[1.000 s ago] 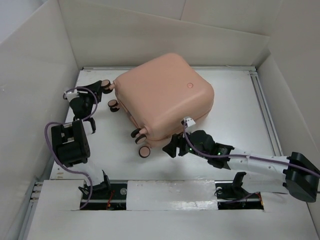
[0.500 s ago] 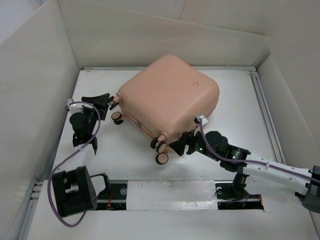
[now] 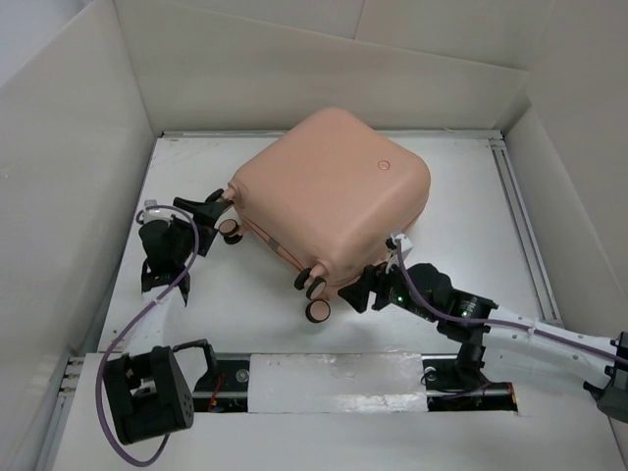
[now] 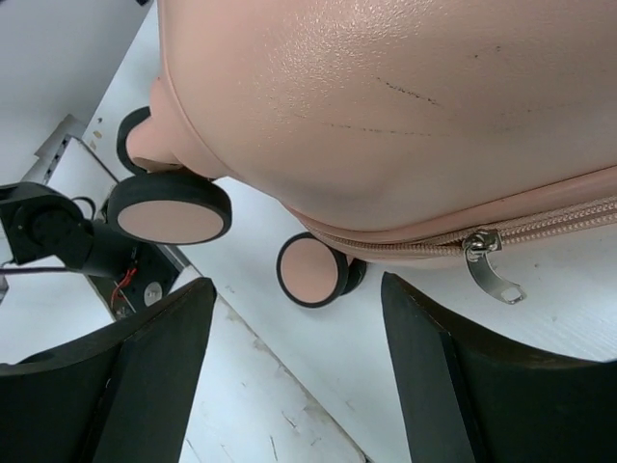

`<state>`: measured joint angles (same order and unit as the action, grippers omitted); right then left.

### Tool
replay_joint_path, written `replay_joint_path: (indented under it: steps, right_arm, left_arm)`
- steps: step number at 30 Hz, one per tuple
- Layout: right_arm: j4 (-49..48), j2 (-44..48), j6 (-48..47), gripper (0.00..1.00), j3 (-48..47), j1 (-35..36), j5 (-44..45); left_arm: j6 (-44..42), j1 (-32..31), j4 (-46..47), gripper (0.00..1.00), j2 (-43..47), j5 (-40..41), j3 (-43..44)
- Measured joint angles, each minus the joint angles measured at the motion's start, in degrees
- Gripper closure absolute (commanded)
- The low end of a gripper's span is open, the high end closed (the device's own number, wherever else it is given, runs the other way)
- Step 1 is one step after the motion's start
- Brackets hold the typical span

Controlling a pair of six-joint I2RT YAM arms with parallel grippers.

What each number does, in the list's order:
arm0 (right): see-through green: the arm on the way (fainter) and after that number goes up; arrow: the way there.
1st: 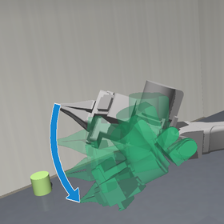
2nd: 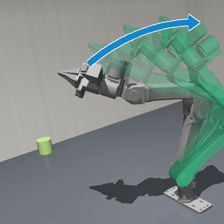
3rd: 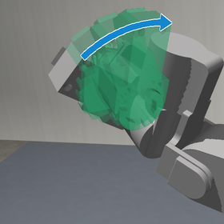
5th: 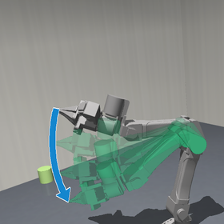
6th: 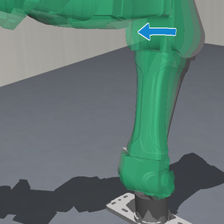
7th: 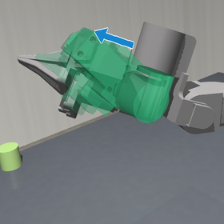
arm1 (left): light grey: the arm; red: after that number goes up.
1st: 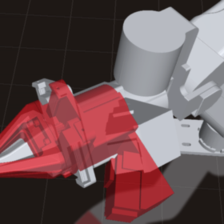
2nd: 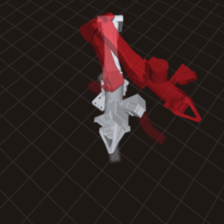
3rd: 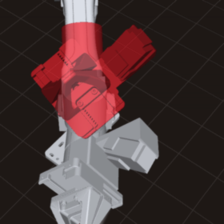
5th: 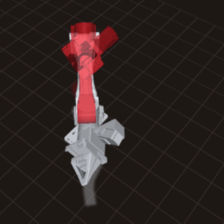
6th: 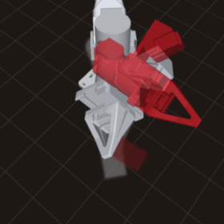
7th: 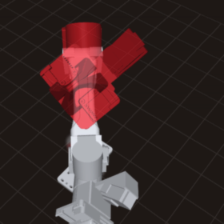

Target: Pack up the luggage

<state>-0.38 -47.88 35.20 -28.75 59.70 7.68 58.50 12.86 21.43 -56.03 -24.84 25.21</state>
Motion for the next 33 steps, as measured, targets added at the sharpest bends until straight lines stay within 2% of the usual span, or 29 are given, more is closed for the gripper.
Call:
replay_joint_path:
  steps: [7, 9, 16, 20, 22, 24, 25, 27, 29, 30, 33]
  right_arm:
    - [-0.02, 1.57, 0.72, 0.24, 0.63, 0.00, -0.09]
    - [-0.04, 1.01, 0.81, 0.24, 0.63, 0.00, -0.13]
    - [-0.63, -0.35, 0.85, 0.24, 1.22, 0.00, -0.46]
    - [-1.20, -0.48, 0.87, 0.25, 2.08, 0.00, -0.61]
    - [-1.36, -0.42, 0.87, 0.25, 2.54, 0.00, -0.63]
    - [-1.49, 0.00, 1.07, 0.25, 3.15, 0.00, -0.57]
    - [-1.44, 0.57, 1.14, 0.25, 3.52, 0.00, -0.50]
    - [-1.38, 2.23, 1.29, 0.31, 4.50, 0.00, 0.26]
    - [-1.38, 4.24, 1.25, 0.39, 5.29, 0.00, 1.49]
    - [-1.31, 5.01, 1.09, 0.45, 5.38, 0.00, 2.23]
    - [-1.57, 6.60, 0.13, 0.46, 5.38, -0.02, 4.70]
  left_arm:
    - [0.50, -0.39, 7.52, 0.02, -7.43, -4.07, 0.00]
    - [0.70, -1.03, 9.77, 0.05, -8.02, -4.42, 0.00]
    - [0.98, -1.79, 13.40, 0.05, -8.11, -4.55, 0.46]
    - [1.40, -1.86, 14.71, 0.11, -9.84, -4.52, 2.51]
    - [2.03, -1.88, 16.46, 0.21, -11.50, -4.63, 3.21]
    - [2.86, -1.86, 18.25, 0.26, -13.27, -4.96, 3.30]
    - [3.26, -1.86, 19.19, 0.34, -14.01, -5.20, 3.30]
    - [4.02, -1.88, 20.61, 0.38, -15.47, -5.70, 3.30]
    - [4.87, -1.75, 21.68, 0.46, -16.17, -6.38, 3.30]
    - [4.96, -1.62, 22.08, 0.61, -16.22, -6.58, 3.28]
    - [5.09, -1.55, 22.51, 0.82, -16.28, -6.69, 3.10]
